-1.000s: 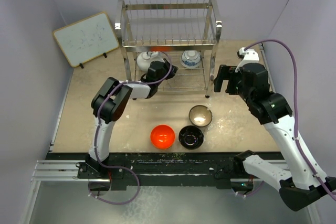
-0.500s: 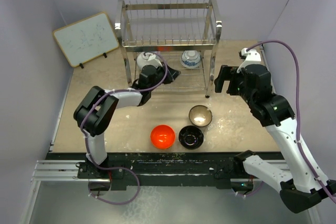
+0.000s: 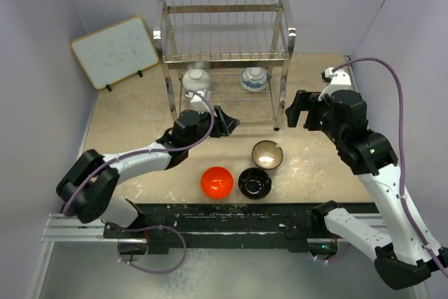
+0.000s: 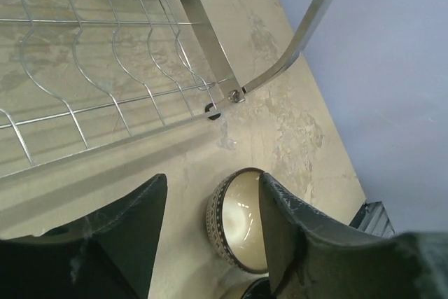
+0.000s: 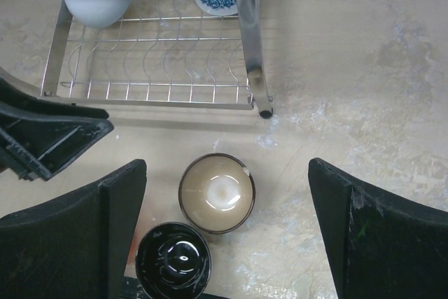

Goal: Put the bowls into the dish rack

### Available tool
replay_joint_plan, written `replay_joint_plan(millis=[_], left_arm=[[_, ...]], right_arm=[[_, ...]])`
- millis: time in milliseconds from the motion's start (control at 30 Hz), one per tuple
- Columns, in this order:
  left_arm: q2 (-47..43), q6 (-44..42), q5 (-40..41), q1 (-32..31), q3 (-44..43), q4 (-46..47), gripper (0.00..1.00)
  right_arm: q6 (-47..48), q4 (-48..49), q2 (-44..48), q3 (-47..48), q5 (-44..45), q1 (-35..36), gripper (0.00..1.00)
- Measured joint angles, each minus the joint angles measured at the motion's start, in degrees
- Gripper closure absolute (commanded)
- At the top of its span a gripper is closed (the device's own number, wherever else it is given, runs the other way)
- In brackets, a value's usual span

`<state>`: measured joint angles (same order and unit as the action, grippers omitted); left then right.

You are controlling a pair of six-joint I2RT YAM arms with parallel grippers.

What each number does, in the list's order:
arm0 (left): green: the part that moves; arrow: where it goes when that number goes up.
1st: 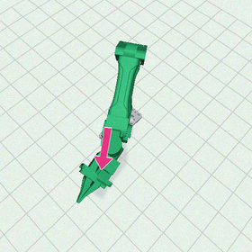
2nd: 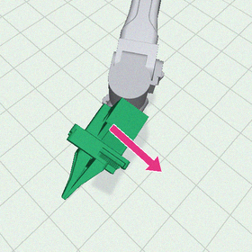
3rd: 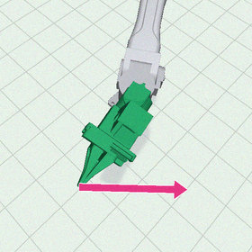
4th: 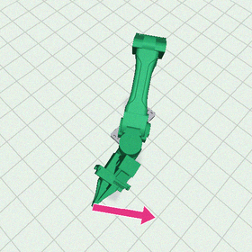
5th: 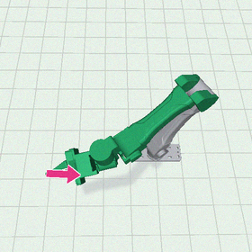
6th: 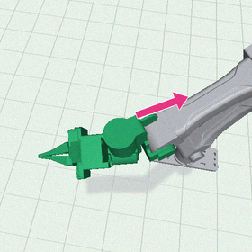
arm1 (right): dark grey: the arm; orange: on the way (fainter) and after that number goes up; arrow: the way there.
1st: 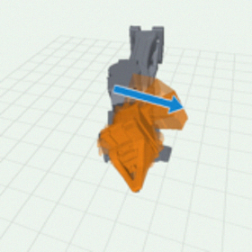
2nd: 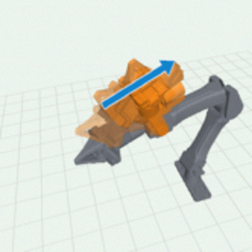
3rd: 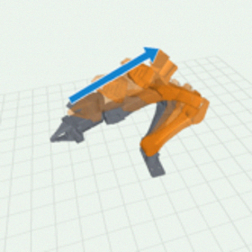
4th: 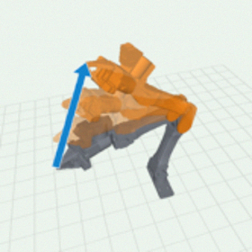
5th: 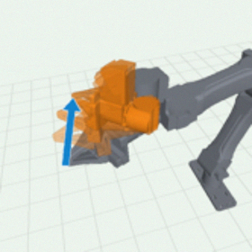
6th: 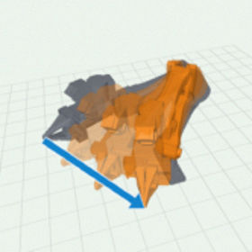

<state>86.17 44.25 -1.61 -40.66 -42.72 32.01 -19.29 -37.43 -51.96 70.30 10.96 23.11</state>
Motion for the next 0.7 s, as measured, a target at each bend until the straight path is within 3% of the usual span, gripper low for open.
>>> replay_joint_plan(millis=[133,167,300,700], left_arm=[[-7.5,-1.8,2.4,-1.2,2.8,-4.8,0.03],[-9.3,-2.3,3.2,-1.5,3.2,-6.5,0.00],[-15.5,-5.0,7.0,-5.0,3.5,-13.1,0.01],[-26.3,-5.3,29.0,-30.3,8.0,-32.4,0.01]], right_arm=[[-0.2,0.0,1.0,-0.2,0.0,0.0,0.01],[-0.2,-0.1,1.4,-0.3,0.0,0.0,0.01],[-0.5,0.0,2.3,-1.2,0.0,0.0,0.01],[-1.3,-0.4,4.0,-3.3,-0.1,0.0,0.01]])
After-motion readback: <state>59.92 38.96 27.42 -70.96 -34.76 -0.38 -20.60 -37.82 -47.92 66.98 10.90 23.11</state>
